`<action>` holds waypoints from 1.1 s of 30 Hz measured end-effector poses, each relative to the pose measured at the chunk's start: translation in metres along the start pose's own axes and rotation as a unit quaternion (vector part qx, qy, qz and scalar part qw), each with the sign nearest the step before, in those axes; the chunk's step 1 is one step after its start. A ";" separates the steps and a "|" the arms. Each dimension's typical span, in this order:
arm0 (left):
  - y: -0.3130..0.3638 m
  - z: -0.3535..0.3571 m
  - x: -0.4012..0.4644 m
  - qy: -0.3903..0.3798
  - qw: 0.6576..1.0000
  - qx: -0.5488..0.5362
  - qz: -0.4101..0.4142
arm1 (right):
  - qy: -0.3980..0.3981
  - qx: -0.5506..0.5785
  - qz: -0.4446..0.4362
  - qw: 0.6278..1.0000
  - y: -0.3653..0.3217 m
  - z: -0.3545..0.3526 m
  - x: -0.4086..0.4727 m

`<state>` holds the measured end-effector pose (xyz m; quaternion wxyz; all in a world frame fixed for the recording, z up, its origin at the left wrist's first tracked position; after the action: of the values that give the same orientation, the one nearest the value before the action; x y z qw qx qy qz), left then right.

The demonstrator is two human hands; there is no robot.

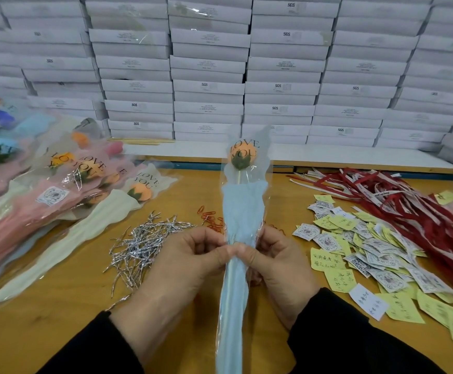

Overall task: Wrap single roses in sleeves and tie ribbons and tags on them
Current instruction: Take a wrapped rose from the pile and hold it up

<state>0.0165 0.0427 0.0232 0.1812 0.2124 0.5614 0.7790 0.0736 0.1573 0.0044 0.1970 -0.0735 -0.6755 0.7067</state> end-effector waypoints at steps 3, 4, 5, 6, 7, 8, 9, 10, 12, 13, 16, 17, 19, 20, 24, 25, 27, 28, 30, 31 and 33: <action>0.001 0.000 0.001 0.009 0.999 -0.040 -0.005 | 0.003 0.003 0.008 1.000 0.000 0.000 0.000; 0.001 -0.001 0.001 0.018 0.999 -0.042 -0.001 | 0.004 0.009 0.011 1.000 0.001 -0.001 0.001; 0.002 -0.003 0.002 0.027 0.999 -0.040 0.004 | 0.005 0.019 0.015 1.000 0.001 -0.002 0.001; 0.003 -0.005 0.002 0.036 0.999 -0.036 0.010 | 0.006 0.028 0.018 0.999 0.002 -0.003 0.001; 0.004 -0.006 0.002 0.041 0.999 -0.034 0.012 | 0.004 0.036 0.022 0.999 0.002 -0.004 0.002; 0.005 -0.007 0.002 0.043 0.998 -0.034 0.013 | 0.001 0.039 0.023 0.999 0.003 -0.005 0.002; 0.005 -0.007 0.002 0.043 0.998 -0.034 0.013 | -0.002 0.039 0.024 0.999 0.004 -0.006 0.002; 0.005 -0.007 0.002 0.042 0.998 -0.034 0.014 | -0.004 0.037 0.024 0.999 0.004 -0.006 0.002; 0.006 -0.006 0.003 0.040 0.999 -0.031 0.021 | -0.009 0.029 0.025 0.999 0.006 -0.006 0.003; 0.006 -0.006 0.003 0.038 0.998 -0.032 0.024 | -0.013 0.026 0.027 0.999 0.006 -0.006 0.004; 0.005 -0.002 0.002 0.021 0.999 -0.029 0.026 | -0.021 0.016 0.027 0.999 0.005 -0.004 0.004; 0.004 -0.001 0.002 0.012 0.999 -0.029 0.025 | -0.022 0.015 0.027 0.999 0.005 -0.004 0.003; 0.003 0.000 0.001 0.005 0.999 -0.026 0.027 | -0.022 0.017 0.025 0.999 0.004 -0.003 0.002; 0.003 -0.001 0.002 0.006 0.999 -0.021 0.031 | -0.022 0.016 0.025 0.999 0.004 -0.003 0.002; 0.004 -0.001 0.002 0.006 0.999 0.009 0.044 | -0.004 -0.005 0.031 1.000 0.004 -0.003 0.002; 0.004 0.000 0.002 0.005 0.999 0.015 0.047 | 0.005 -0.009 0.033 0.999 0.004 -0.003 0.002; 0.004 0.002 0.001 0.005 0.998 0.019 0.052 | 0.013 -0.013 0.032 0.999 0.004 -0.002 0.002; 0.004 0.003 0.001 0.007 0.998 0.021 0.056 | 0.016 -0.013 0.032 0.999 0.004 -0.001 0.002; 0.004 0.004 0.001 0.013 0.997 0.025 0.065 | 0.018 -0.013 0.034 0.999 0.004 0.000 0.001; 0.005 0.003 0.001 0.015 0.997 0.027 0.069 | 0.016 -0.008 0.035 0.999 0.004 0.001 0.001; 0.004 0.003 0.001 0.018 0.997 0.025 0.075 | 0.010 0.006 0.032 0.999 0.002 0.002 0.000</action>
<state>0.0168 0.0441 0.0284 0.1070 0.2443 0.5666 0.7796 0.0723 0.1554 0.0026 0.1810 -0.1011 -0.6666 0.7160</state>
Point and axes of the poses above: each hand's wrist, its own x-axis towards the middle knuckle, its own z-axis out of the palm, y = z × x, the point moved 4 cm from there along x, towards the middle knuckle, and after that the axes turned 11 degrees about -x, right-handed, at the moved point
